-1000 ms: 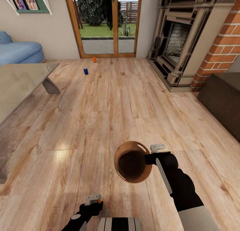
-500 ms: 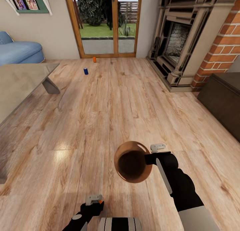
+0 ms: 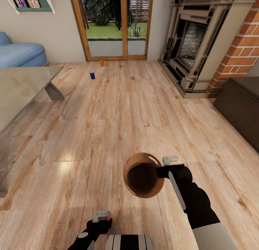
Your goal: Put the three can of soda from the living room inside the tash can in the kitchen.
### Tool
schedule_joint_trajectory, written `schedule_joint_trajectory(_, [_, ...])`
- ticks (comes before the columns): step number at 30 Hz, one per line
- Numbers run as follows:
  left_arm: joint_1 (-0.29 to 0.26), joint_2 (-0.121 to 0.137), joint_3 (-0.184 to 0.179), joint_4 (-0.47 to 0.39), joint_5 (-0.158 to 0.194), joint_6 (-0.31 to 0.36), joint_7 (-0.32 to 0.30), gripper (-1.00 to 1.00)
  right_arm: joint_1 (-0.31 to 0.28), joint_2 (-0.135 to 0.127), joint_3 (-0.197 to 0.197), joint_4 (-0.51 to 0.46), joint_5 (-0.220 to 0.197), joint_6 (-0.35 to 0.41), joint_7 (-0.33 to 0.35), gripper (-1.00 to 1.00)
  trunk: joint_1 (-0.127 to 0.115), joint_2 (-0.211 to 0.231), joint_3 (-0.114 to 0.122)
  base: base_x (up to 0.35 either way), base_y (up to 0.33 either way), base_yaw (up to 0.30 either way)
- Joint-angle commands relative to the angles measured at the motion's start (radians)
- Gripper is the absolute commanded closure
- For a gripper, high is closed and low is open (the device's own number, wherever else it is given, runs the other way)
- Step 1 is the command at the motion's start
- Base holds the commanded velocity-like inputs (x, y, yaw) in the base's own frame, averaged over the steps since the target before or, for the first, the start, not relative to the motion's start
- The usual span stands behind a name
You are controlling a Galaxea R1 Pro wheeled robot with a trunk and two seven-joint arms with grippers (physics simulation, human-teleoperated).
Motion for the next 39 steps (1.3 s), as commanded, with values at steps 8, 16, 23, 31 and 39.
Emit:
schedule_joint_trajectory(8, [0.000, 0.000, 0.000, 0.002, 0.000, 0.000, 0.000, -1.00, 0.000, 0.000, 0.000, -0.001, -0.017, 0.000, 0.005, 1.00, 0.000, 0.000, 0.000, 0.000, 0.000, 0.000])
schedule_joint_trajectory(16, [0.000, 0.000, 0.000, 0.003, 0.000, 0.000, 0.000, -1.00, 0.000, 0.000, 0.000, -0.001, -0.017, 0.000, 0.004, 1.00, 0.000, 0.000, -0.004, 0.000, 0.000, 0.000])
schedule_joint_trajectory(23, [0.000, 0.000, 0.000, 0.003, 0.000, 0.000, 0.000, -1.00, 0.000, 0.000, 0.000, -0.001, -0.017, 0.000, 0.005, 1.00, 0.001, -0.001, -0.012, 0.000, 0.000, 0.000])
schedule_joint_trajectory(31, [0.000, 0.000, 0.000, 0.003, 0.000, -0.002, 0.000, -1.00, 0.000, 0.000, 0.000, -0.002, -0.017, 0.000, 0.005, 1.00, 0.001, -0.001, -0.012, 0.000, 0.000, 0.000])
schedule_joint_trajectory(39, [-0.001, 0.000, 0.000, 0.003, 0.000, -0.003, 0.000, -1.00, 0.000, 0.000, 0.001, -0.002, -0.017, 0.000, 0.005, 1.00, 0.001, -0.001, -0.012, 0.000, 0.000, 0.000])
